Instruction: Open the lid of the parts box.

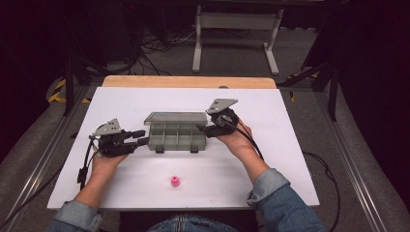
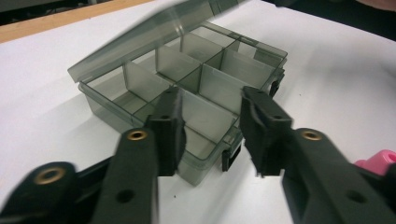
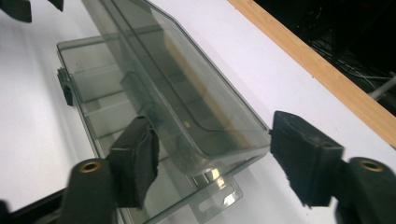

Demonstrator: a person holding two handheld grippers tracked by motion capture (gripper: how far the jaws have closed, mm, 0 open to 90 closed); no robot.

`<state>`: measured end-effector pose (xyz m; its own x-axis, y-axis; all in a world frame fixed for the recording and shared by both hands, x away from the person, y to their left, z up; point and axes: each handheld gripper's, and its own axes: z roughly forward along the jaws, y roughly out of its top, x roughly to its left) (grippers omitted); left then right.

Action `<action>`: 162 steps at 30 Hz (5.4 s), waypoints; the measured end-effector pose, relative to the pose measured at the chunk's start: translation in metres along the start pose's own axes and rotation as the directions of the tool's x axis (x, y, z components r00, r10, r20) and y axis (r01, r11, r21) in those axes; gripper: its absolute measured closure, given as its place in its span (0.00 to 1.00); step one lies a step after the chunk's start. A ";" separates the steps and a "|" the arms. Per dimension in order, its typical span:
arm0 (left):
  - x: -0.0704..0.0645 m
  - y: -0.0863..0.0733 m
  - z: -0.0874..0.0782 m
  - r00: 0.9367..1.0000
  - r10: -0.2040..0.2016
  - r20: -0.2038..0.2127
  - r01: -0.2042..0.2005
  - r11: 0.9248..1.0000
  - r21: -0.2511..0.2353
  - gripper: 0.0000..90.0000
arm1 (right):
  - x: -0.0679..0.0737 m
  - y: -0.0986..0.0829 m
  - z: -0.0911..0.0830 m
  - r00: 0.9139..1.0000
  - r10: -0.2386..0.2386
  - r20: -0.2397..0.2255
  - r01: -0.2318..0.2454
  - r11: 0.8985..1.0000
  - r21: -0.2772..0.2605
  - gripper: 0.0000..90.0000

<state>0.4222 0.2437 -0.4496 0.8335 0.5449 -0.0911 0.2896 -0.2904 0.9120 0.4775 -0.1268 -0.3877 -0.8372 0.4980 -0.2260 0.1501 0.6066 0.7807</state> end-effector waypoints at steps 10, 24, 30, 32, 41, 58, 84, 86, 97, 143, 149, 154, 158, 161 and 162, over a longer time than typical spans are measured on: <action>-0.005 -0.004 -0.008 1.000 -0.009 -0.023 0.009 1.000 0.002 0.41 | -0.012 0.016 0.000 1.000 0.010 -0.008 -0.011 1.000 -0.017 0.53; -0.009 -0.008 -0.020 0.999 0.002 -0.054 -0.003 1.000 -0.024 0.26 | -0.039 0.021 0.009 0.997 0.079 -0.007 -0.079 0.995 -0.058 0.66; -0.010 -0.009 -0.024 0.997 0.002 -0.072 -0.005 0.999 -0.042 0.17 | -0.045 0.022 0.016 0.996 0.095 0.000 -0.094 0.994 -0.063 0.67; -0.010 -0.009 -0.024 0.997 0.002 -0.075 -0.005 0.999 -0.046 0.14 | -0.048 0.022 0.018 0.995 0.102 0.006 -0.101 0.992 -0.069 0.67; -0.011 -0.010 -0.025 0.997 -0.004 -0.075 0.000 0.998 -0.064 0.12 | -0.059 0.021 0.026 0.991 0.130 0.021 -0.128 0.988 -0.085 0.67; -0.022 -0.014 -0.028 0.997 0.033 -0.075 -0.037 0.998 -0.046 0.01 | -0.075 0.012 0.047 0.981 0.186 0.047 -0.181 0.979 -0.096 0.62; -0.021 -0.015 -0.031 0.996 0.025 -0.083 -0.030 0.998 -0.060 0.01 | -0.086 0.001 0.074 0.964 0.263 0.041 -0.260 0.963 -0.073 0.50; -0.021 -0.015 -0.031 0.996 0.023 -0.082 -0.028 0.998 -0.061 0.01 | -0.086 0.000 0.077 0.962 0.270 0.037 -0.267 0.961 -0.069 0.48; -0.022 -0.015 -0.031 0.997 0.025 -0.068 -0.029 0.998 -0.062 0.01 | -0.086 -0.007 0.089 0.955 0.296 0.018 -0.294 0.955 -0.047 0.40; -0.024 -0.015 -0.029 0.998 0.037 -0.050 -0.040 0.997 -0.065 0.01 | -0.088 -0.027 0.111 0.915 0.404 -0.008 -0.403 0.913 0.059 0.24; -0.023 -0.014 -0.029 0.998 0.037 -0.051 -0.041 0.997 -0.068 0.01 | -0.086 -0.023 0.103 0.911 0.413 -0.015 -0.412 0.910 0.044 0.21; -0.022 -0.014 -0.029 0.998 0.030 -0.053 -0.034 0.997 -0.076 0.01 | -0.079 -0.015 0.084 0.925 0.379 -0.026 -0.379 0.925 0.018 0.19; -0.022 -0.015 -0.032 0.998 0.027 -0.054 -0.031 0.997 -0.068 0.01 | -0.067 -0.006 0.065 0.947 0.319 -0.024 -0.319 0.948 -0.008 0.19; -0.024 -0.016 -0.035 0.998 0.025 -0.056 -0.029 0.996 -0.080 0.01 | -0.057 -0.001 0.051 0.956 0.290 -0.033 -0.292 0.956 -0.037 0.19; -0.024 -0.016 -0.036 0.998 0.026 -0.058 -0.031 0.996 -0.082 0.01 | -0.053 0.001 0.047 0.961 0.276 -0.033 -0.277 0.960 -0.045 0.19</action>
<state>0.3804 0.2639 -0.4476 0.8120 0.5820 -0.0437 0.2241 -0.2418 0.9441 0.5463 -0.1238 -0.4025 -0.7800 0.6255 0.0176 0.3526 0.4162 0.8381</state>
